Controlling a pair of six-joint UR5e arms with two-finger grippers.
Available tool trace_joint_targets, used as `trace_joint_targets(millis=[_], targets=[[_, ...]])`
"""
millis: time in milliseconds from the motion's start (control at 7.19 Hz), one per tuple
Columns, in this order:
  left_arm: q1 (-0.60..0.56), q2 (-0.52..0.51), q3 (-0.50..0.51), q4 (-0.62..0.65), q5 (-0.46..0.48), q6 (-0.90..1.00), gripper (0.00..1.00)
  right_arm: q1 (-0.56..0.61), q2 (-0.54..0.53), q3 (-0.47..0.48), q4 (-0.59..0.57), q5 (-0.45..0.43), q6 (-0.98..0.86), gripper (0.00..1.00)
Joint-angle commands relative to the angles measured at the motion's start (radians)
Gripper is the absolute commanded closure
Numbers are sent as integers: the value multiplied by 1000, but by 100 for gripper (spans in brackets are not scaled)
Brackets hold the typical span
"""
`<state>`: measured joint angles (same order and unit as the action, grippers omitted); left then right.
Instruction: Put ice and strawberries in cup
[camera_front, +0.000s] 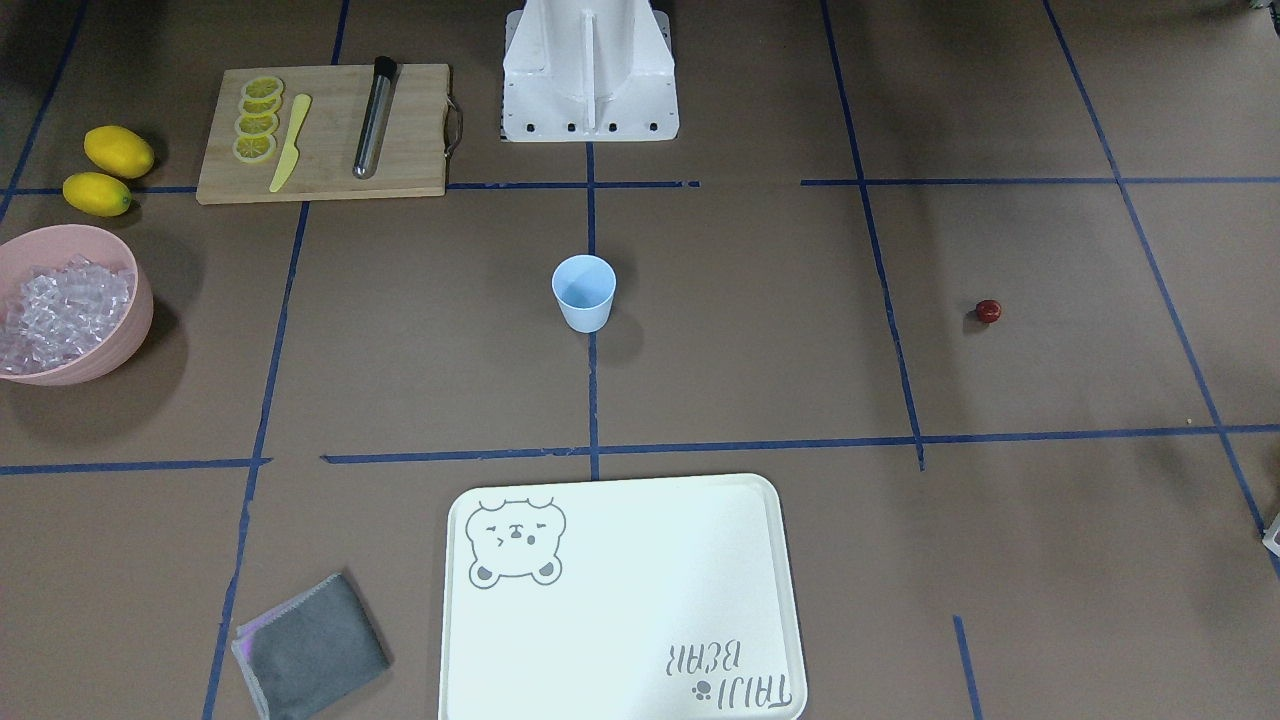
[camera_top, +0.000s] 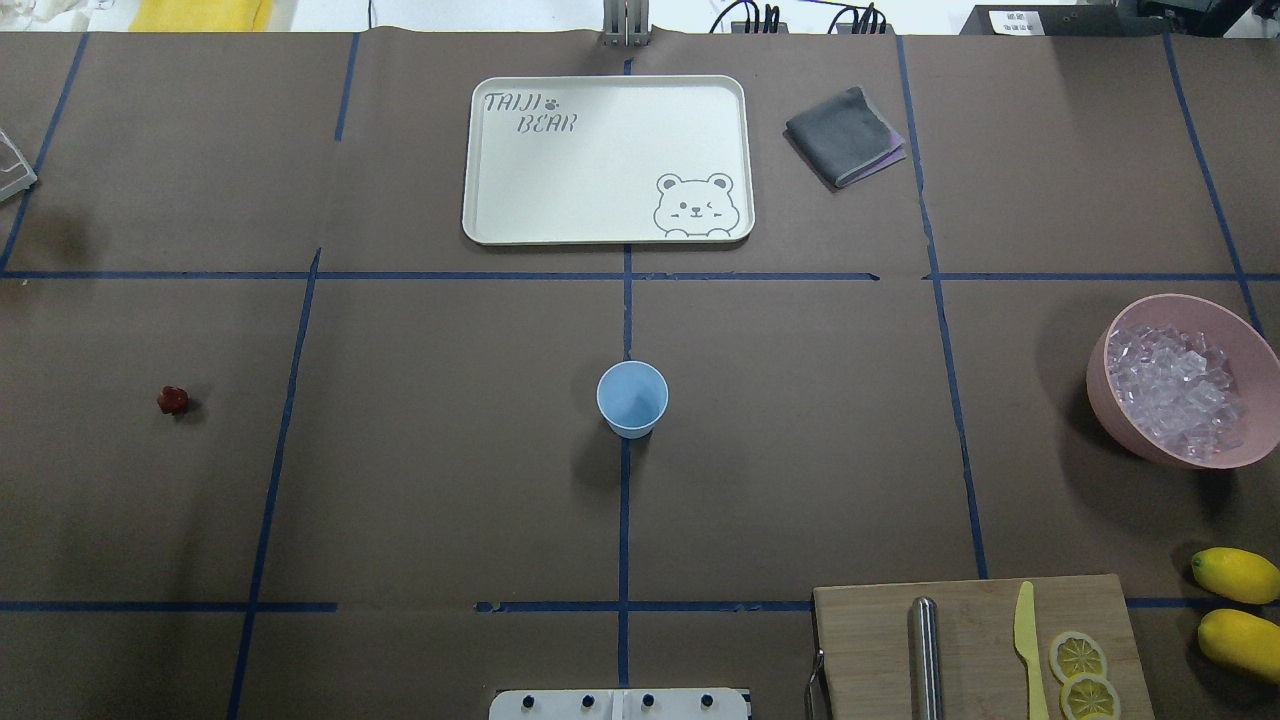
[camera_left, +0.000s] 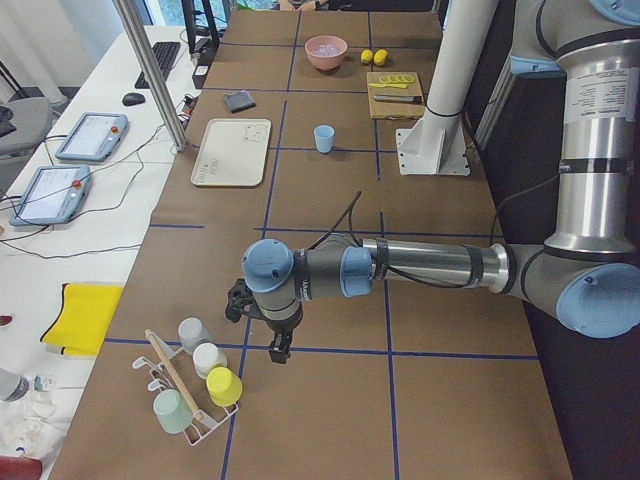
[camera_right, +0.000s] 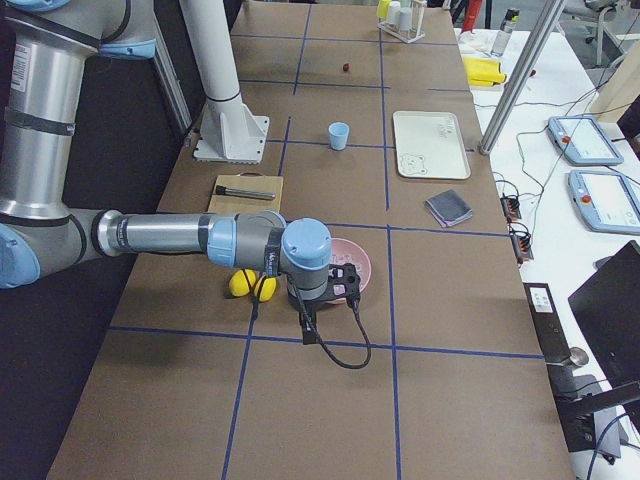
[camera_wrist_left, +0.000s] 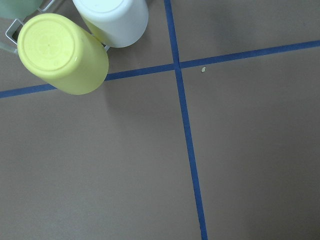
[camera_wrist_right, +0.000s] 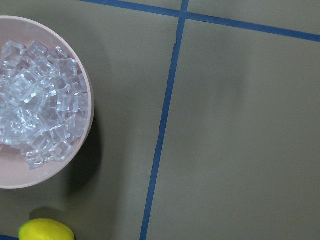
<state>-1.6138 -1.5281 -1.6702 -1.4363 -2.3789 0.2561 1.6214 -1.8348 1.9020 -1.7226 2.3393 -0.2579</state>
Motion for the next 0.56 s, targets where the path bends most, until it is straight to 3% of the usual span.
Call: trace_joint_targets(millis=[0, 417], targets=[[0, 0, -2, -7, 0, 2, 0, 0, 0, 0, 0, 0, 0, 0], [0, 3, -2, -6, -5, 2, 0, -2, 28, 2, 0, 2, 5, 0]])
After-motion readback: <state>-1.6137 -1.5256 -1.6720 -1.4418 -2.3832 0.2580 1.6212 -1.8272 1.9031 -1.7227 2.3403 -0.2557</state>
